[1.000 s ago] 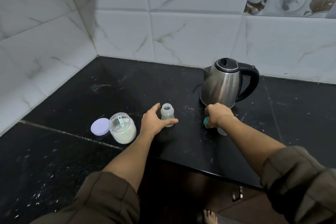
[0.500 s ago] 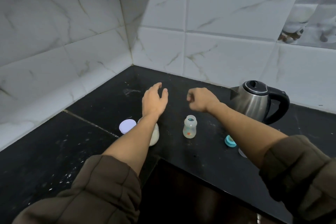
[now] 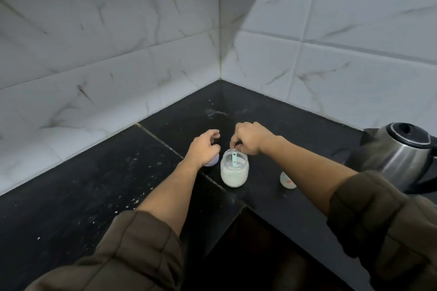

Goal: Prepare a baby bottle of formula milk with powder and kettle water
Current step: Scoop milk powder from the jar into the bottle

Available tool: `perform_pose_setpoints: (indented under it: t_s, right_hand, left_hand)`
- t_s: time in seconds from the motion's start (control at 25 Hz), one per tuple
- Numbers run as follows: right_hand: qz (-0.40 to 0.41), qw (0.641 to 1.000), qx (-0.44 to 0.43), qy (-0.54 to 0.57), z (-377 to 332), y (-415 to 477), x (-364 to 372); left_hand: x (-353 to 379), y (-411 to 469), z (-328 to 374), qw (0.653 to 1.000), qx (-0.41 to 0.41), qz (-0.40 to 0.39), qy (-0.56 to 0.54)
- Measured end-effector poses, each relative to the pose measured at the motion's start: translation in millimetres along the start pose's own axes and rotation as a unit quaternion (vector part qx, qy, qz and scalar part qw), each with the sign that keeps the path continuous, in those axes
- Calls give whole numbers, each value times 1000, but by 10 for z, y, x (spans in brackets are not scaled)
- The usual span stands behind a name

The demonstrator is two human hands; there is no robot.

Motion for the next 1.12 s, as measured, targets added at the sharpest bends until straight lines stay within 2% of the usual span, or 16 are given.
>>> perform_pose_setpoints:
  t_s: [0.08,0.2,0.56,0.72,0.92,1.04,1.12]
  right_hand:
    - [-21,1000,-20,5,-99,84,60]
    - [2,999,-51,-6,-211,171,5]
    - [18,999,-46,3,-166,189,125]
    - [-47,997,-66,-6,-126,164,231]
    - [-100,988,-88,-83,-153,224,453]
    - [-70,990,-84,-94,-178,276,457]
    - [-49,995,-44,-69,-120,336,467]
  left_hand:
    - [75,-43,-103,999,-11,-41,28]
    - [206,-95,-191,992,-13,-83,90]
    - [395,-95,-330,990,-25,-126,49]
    - [520,-83,-486,988,-38,-150,25]
    - [587,-143,-524,990,-47,-136,-2]
    - [642,-129,-533,993,-48,-105,-29]
    - [661,-125,-536,993,-50,-95,-42]
Point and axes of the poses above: each hand's wrist, its own y-axis towards the middle knuckle, its own x-axis out of the palm, z = x × y, the point moved 9 cm from there along y, towards the middle knuckle, and after that the axes turned 5 degrees about -y, right-handed, at the moved point
